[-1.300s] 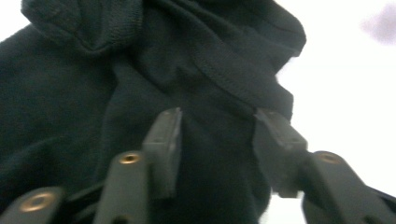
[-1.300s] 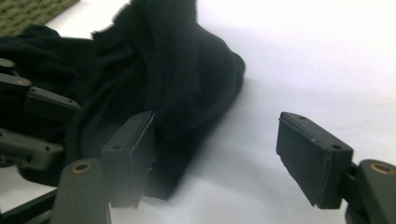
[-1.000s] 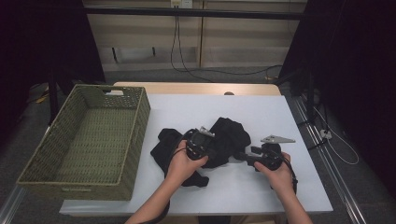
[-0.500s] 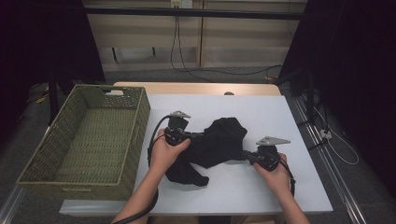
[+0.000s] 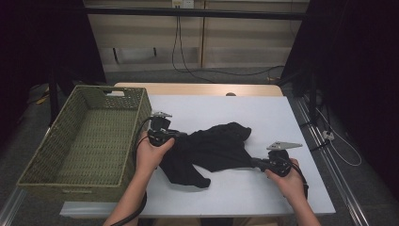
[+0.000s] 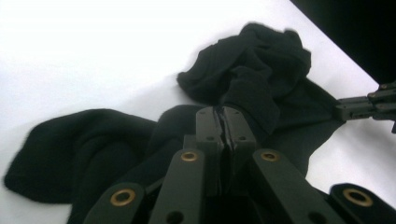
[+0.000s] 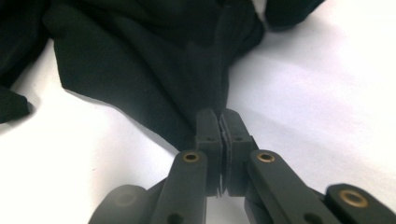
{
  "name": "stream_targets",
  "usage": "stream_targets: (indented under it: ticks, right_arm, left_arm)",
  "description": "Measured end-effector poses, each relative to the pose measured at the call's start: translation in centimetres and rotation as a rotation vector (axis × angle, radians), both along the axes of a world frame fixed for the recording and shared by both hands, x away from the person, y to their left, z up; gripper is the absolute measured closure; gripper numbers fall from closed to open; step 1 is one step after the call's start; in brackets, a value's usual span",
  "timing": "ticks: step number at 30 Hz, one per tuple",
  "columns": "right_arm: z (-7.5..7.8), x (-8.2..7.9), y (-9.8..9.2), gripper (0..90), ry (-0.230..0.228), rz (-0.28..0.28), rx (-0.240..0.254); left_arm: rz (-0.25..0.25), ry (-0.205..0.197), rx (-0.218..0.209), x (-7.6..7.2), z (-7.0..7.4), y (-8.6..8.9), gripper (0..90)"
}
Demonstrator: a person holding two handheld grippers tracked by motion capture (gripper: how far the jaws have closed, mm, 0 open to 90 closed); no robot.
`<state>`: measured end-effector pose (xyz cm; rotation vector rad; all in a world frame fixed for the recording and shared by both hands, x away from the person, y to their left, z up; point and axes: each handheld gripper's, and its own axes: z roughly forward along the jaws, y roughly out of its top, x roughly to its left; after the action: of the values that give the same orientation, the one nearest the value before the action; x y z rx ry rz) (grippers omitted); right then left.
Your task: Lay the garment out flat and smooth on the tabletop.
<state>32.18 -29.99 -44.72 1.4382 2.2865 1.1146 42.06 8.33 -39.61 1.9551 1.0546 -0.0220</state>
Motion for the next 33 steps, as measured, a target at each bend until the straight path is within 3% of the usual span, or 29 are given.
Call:
stream_targets:
  ticks: [2, 3, 4, 5, 6, 11, 12, 13, 14, 16, 19, 20, 25, 27, 28, 29, 30, 31, 33]
  right_arm:
    - [0.1, 0.0, 0.0, 87.1, -0.005, 0.004, 0.008]
    - [0.2, -0.1, 0.0, 80.8, -0.02, -0.003, 0.012]
    - [0.6, -0.1, 0.1, 67.8, -0.059, -0.023, -0.006]
    - [0.6, -0.1, 0.1, 67.8, -0.059, -0.023, -0.006]
    - [1.0, 0.4, 0.3, 56.0, -0.093, -0.049, 0.0]
    - [2.1, 2.7, 1.2, 53.5, -0.135, -0.054, -0.031]
    - [2.9, 4.1, 1.8, 53.2, -0.159, -0.053, -0.051]
    - [2.9, 4.1, 1.8, 53.2, -0.159, -0.053, -0.051]
    - [3.7, 5.7, 2.6, 52.9, -0.174, -0.046, -0.069]
    - [4.1, 7.2, 3.5, 51.1, -0.192, -0.027, -0.086]
    - [4.1, 8.6, 4.7, 48.9, -0.194, 0.003, -0.103]
    - [3.8, 10.0, 6.2, 44.0, -0.189, 0.04, -0.131]
    - [2.8, 11.4, 8.6, 43.7, -0.182, 0.098, -0.168]
    - [1.8, 11.8, 9.5, 42.2, -0.152, 0.132, -0.219]
    - [1.0, 12.2, 9.9, 53.0, -0.136, 0.155, -0.271]
    - [1.0, 12.2, 9.9, 53.0, -0.136, 0.155, -0.271]
    - [0.8, 12.4, 9.7, 64.5, -0.127, 0.148, -0.278]
    - [0.7, 12.8, 9.0, 80.3, -0.117, 0.114, -0.242]
    - [0.9, 13.0, 8.5, 83.6, -0.11, 0.095, -0.217]
  left_arm:
    - [-0.017, 0.013, 0.001, -0.1, 0.0, -0.1, 86.8]
    - [-0.043, 0.03, 0.015, -0.2, 0.0, -0.2, 86.8]
    - [-0.068, 0.046, 0.03, -0.4, -0.4, -0.7, 86.8]
    - [-0.068, 0.046, 0.03, -0.4, -0.4, -0.7, 86.7]
    - [-0.082, 0.051, 0.047, -0.5, -0.7, -1.1, 86.7]
    - [-0.103, 0.063, 0.062, -0.8, -1.2, -1.6, 86.7]
    - [-0.111, 0.061, 0.065, -1.0, -1.3, -1.6, 86.7]
    - [-0.111, 0.061, 0.065, -1.0, -1.3, -1.6, 86.7]
    - [-0.116, 0.065, 0.072, -1.1, -1.5, -1.5, 86.7]
    - [-0.122, 0.08, 0.07, -1.3, -1.8, -1.4, 86.7]
    - [-0.126, 0.086, 0.074, -1.5, -2.1, -1.2, 86.7]
    - [-0.131, 0.087, 0.076, -1.7, -2.3, -1.1, 86.7]
    - [-0.133, 0.084, 0.062, -1.8, -2.1, -0.7, 86.6]
    - [-0.128, 0.079, 0.053, -1.8, -1.8, -0.3, 86.6]
    - [-0.123, 0.075, 0.049, -1.9, -1.6, 0.0, 86.6]
    - [-0.123, 0.075, 0.049, -1.9, -1.6, 0.0, 86.6]
    - [-0.124, 0.072, 0.051, -1.9, -1.6, 0.1, 86.6]
    - [-0.125, 0.074, 0.05, -1.9, -1.6, 0.2, 86.6]
    - [-0.121, 0.078, 0.048, -1.9, -1.7, 0.3, 86.6]
